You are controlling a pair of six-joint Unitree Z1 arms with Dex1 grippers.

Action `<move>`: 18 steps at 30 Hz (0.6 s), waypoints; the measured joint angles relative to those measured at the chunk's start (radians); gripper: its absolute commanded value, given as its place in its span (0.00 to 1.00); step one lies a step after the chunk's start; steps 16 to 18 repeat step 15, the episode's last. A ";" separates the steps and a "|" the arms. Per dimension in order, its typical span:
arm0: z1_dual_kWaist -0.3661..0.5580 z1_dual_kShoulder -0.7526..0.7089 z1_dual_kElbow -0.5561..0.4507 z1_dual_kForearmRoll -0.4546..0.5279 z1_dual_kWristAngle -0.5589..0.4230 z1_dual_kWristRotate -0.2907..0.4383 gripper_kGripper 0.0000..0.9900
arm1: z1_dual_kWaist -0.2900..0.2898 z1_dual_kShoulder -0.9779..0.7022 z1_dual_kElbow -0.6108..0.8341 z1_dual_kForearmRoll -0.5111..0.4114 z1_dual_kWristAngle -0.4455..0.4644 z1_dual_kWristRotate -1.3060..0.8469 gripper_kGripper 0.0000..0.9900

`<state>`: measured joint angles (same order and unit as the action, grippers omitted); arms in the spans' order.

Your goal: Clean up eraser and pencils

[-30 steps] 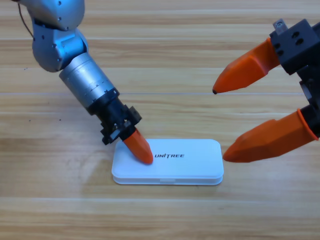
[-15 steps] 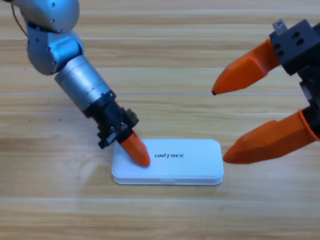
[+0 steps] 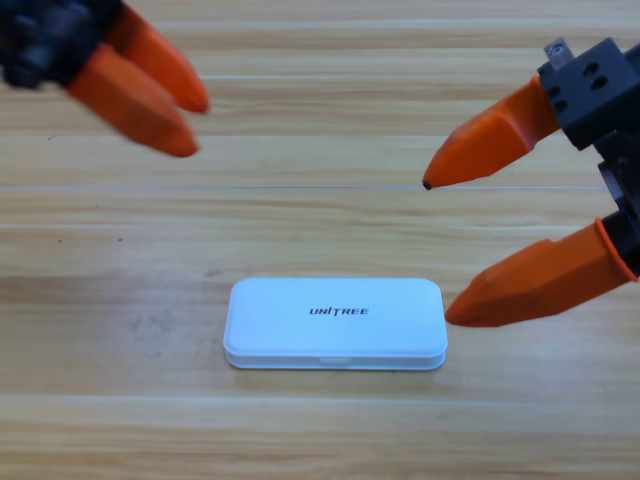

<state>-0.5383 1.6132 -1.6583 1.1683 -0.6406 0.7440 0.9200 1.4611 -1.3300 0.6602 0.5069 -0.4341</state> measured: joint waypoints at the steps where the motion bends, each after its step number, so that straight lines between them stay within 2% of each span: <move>1: -0.033 -0.039 0.002 0.000 0.028 -0.037 1.00 | 0.000 0.000 0.000 0.000 0.000 0.000 0.96; 3: -0.111 -0.096 0.009 0.000 0.095 -0.091 1.00 | 0.000 0.000 0.000 0.000 0.000 0.000 0.96; 7: -0.206 -0.129 0.063 -0.017 0.110 -0.121 1.00 | 0.000 0.000 0.000 0.000 0.000 0.000 0.96; 13: -0.234 -0.160 0.196 -0.123 0.128 -0.143 1.00 | 0.000 0.000 0.000 0.000 0.000 0.000 0.96; 18: -0.235 -0.180 0.216 -0.131 0.131 -0.147 1.00 | 0.000 0.000 0.000 0.000 0.000 0.000 0.96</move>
